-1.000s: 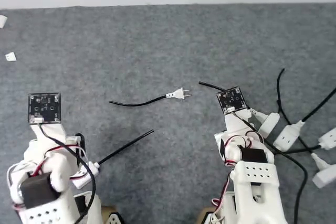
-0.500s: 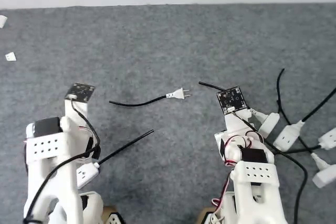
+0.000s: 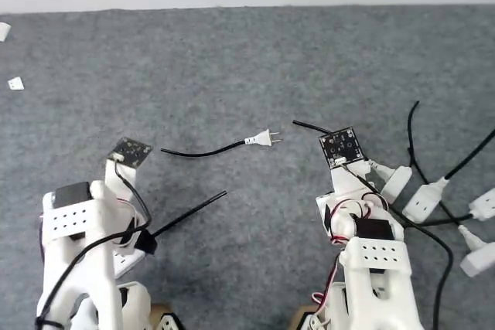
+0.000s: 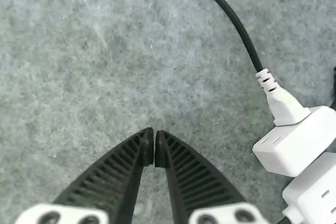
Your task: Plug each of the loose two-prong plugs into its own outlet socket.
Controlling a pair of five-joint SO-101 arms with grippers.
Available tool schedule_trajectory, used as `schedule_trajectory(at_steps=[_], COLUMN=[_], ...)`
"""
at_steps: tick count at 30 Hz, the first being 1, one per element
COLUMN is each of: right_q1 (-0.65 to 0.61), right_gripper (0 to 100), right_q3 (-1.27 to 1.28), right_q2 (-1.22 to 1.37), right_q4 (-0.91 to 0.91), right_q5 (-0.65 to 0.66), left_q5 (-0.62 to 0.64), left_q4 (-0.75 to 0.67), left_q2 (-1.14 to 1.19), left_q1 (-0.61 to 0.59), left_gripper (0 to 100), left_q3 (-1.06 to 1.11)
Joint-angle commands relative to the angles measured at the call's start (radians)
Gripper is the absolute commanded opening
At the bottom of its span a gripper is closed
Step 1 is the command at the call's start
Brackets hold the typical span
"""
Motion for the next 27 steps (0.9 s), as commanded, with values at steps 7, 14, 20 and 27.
schedule_trajectory(at_steps=[7, 14, 20, 27], right_q1=[-0.004, -0.004, -0.004, -0.004], right_gripper=[0.9, 0.9, 0.9, 0.9], right_q3=[-0.006, -0.006, -0.006, -0.006], right_q2=[-0.019, -0.019, -0.019, -0.019], right_q4=[-0.021, -0.019, -0.021, -0.021], right_q5=[0.003, 0.003, 0.005, 0.006], left_q5=[-0.068, -0.155, -0.184, -0.183], left_q4=[-0.137, -0.176, -0.173, -0.172], left_q2=[0.221, 0.304, 0.302, 0.301], left_q1=[-0.009, -0.06, -0.072, 0.092], left_gripper=[22, 17, 3, 1], left_q3=[-0.01, -0.015, -0.015, -0.108])
